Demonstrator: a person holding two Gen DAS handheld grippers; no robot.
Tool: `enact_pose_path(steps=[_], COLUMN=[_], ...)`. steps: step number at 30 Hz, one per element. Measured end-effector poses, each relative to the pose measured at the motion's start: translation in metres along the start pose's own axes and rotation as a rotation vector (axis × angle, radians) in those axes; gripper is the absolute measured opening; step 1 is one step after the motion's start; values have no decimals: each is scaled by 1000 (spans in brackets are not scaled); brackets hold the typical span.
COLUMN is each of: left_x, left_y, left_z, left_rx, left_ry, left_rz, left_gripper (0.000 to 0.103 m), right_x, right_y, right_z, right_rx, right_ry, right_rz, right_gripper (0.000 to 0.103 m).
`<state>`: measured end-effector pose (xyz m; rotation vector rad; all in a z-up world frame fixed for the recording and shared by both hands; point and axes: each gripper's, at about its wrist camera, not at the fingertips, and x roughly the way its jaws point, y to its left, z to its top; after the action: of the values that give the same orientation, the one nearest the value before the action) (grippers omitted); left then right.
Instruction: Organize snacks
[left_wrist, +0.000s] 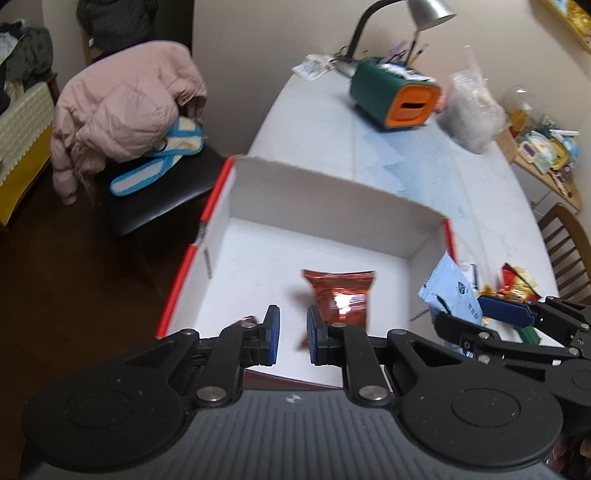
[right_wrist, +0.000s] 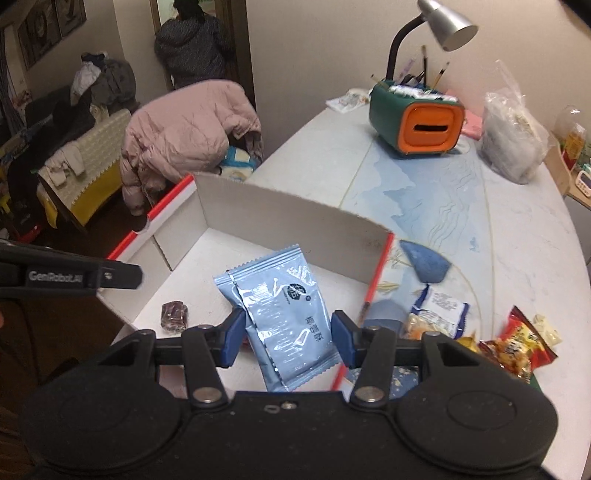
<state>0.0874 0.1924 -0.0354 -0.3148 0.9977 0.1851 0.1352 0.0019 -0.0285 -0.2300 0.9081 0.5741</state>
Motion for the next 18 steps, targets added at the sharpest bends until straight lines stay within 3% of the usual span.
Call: enact_pose_path(steps=[6, 18], left_x=[19, 12], left_y=[19, 26], left_z=[-2, -28], left_rx=[-8, 47], left_ry=[48, 17], left_rz=[3, -45], left_gripper=[15, 15], right_x=[44, 82], right_y=[10, 25], right_z=[3, -8], right_rx=[-18, -70], right_ry=[73, 163], right_rz=[-22, -34], right_gripper=[50, 51])
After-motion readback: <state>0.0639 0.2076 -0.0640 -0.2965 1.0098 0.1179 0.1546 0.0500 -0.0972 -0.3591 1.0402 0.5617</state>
